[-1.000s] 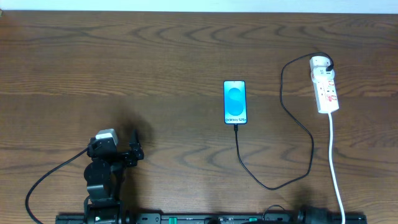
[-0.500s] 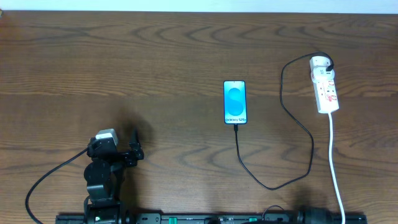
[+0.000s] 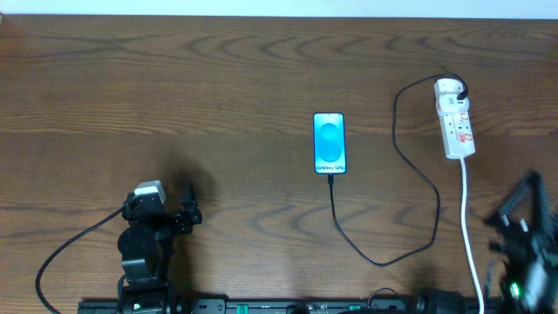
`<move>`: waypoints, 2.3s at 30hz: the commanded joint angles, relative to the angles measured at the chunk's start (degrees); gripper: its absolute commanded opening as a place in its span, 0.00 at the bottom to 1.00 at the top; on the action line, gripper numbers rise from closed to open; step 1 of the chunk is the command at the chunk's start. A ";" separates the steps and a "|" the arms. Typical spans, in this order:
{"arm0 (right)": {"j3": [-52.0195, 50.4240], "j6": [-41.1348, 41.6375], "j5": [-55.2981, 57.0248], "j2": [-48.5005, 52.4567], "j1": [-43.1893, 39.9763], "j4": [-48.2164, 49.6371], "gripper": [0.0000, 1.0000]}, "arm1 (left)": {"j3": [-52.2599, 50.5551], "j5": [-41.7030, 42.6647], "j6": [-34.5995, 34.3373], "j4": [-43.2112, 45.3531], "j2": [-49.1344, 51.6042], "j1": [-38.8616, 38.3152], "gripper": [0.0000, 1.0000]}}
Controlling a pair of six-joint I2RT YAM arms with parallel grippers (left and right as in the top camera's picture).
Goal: Plug charger to phone and switch on socket
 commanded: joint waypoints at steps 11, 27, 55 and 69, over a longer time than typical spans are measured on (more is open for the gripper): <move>-21.55 3.85 -6.19 1.40 0.44 5.73 0.99 | -0.94 1.55 0.57 -1.90 0.04 0.26 0.92; -41.66 6.29 -10.64 1.42 0.44 12.68 0.99 | -0.94 1.55 0.57 -1.90 0.04 0.26 0.93; -41.66 -12.39 -8.96 0.33 2.73 8.66 0.99 | -0.94 1.55 0.57 -1.90 0.04 0.26 0.92; -41.66 -31.80 -8.87 -11.43 4.13 8.70 0.99 | -0.94 1.55 0.57 -1.90 0.04 0.26 0.93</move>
